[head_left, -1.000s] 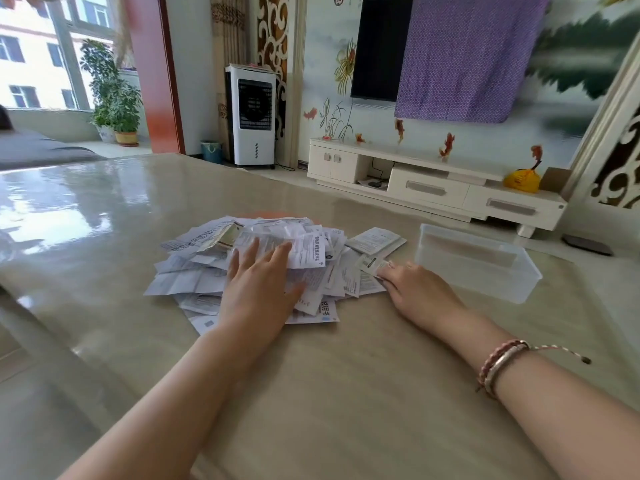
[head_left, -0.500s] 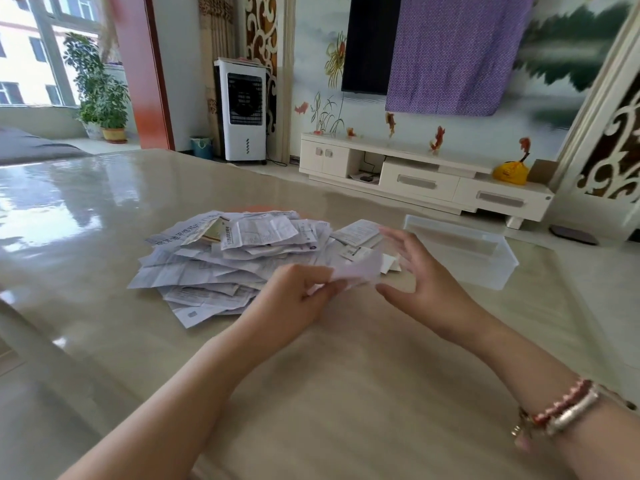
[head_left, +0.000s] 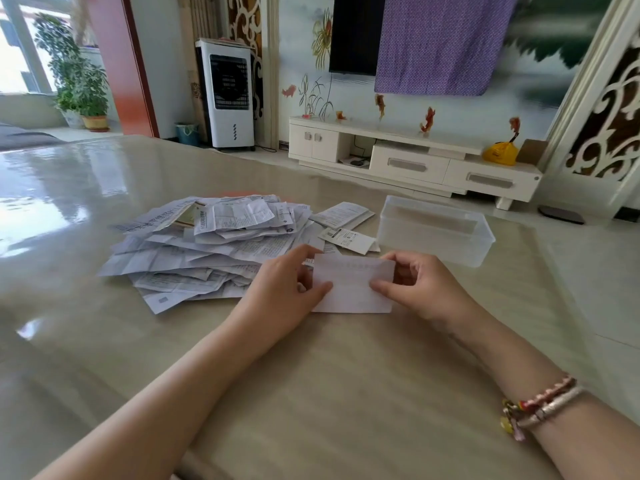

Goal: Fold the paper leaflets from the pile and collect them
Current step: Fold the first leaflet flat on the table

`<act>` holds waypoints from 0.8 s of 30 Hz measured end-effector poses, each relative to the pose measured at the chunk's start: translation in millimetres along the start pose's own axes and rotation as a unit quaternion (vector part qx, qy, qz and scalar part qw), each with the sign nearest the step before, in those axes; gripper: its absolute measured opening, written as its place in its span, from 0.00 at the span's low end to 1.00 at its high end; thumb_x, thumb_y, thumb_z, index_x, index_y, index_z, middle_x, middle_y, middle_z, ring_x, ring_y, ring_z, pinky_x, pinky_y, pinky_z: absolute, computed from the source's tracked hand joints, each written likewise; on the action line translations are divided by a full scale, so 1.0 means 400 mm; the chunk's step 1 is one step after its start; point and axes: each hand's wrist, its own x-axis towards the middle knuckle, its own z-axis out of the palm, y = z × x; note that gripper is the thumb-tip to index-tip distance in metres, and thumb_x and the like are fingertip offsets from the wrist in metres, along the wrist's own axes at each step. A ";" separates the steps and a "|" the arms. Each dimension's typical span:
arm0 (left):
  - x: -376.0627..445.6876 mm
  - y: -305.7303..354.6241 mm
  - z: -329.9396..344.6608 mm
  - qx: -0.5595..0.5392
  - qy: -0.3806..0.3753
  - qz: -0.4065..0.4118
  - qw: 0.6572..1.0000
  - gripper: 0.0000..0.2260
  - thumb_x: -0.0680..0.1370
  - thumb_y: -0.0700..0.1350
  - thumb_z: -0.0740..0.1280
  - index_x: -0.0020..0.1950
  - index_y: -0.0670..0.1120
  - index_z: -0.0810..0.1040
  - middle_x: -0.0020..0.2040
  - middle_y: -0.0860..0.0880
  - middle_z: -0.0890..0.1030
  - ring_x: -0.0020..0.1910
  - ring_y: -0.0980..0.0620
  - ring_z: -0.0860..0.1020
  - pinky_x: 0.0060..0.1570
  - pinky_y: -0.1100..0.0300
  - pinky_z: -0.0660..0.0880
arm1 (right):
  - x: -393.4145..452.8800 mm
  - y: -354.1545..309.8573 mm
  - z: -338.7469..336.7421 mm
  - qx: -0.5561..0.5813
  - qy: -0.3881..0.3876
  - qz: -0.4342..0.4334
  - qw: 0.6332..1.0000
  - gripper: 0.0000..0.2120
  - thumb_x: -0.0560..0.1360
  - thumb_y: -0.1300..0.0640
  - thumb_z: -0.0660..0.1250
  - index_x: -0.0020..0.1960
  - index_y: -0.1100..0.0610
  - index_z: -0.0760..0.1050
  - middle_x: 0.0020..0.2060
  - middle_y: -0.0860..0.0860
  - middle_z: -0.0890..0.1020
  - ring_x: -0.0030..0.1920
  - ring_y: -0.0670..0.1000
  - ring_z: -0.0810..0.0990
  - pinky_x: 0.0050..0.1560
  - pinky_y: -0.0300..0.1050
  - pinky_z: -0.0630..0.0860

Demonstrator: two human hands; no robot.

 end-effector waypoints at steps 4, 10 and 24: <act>-0.021 0.019 -0.001 0.162 0.043 0.042 0.985 0.28 0.74 0.49 0.71 0.71 0.55 0.64 0.43 0.57 0.76 0.48 0.54 0.72 0.47 0.60 0.69 | 0.001 0.018 0.013 -0.192 0.017 -0.044 0.980 0.16 0.71 0.59 0.73 0.56 0.50 0.76 0.43 0.45 0.79 0.38 0.39 0.76 0.43 0.33 0.71; -0.030 -0.001 -0.009 0.233 0.056 0.155 0.958 0.13 0.75 0.46 0.70 0.59 0.53 0.80 0.58 0.54 0.74 0.60 0.51 0.66 0.58 0.53 0.69 | -0.014 -0.001 0.013 -0.351 0.026 -0.161 0.922 0.24 0.70 0.54 0.74 0.64 0.49 0.72 0.56 0.45 0.73 0.56 0.48 0.68 0.61 0.42 0.65; -0.018 -0.003 -0.007 0.209 -0.009 0.138 0.968 0.17 0.73 0.63 0.65 0.52 0.54 0.83 0.46 0.58 0.83 0.50 0.53 0.78 0.53 0.56 0.74 | -0.036 -0.019 -0.008 -0.389 -0.075 -0.155 0.905 0.08 0.77 0.52 0.64 0.55 0.46 0.77 0.49 0.43 0.82 0.50 0.45 0.79 0.51 0.47 0.75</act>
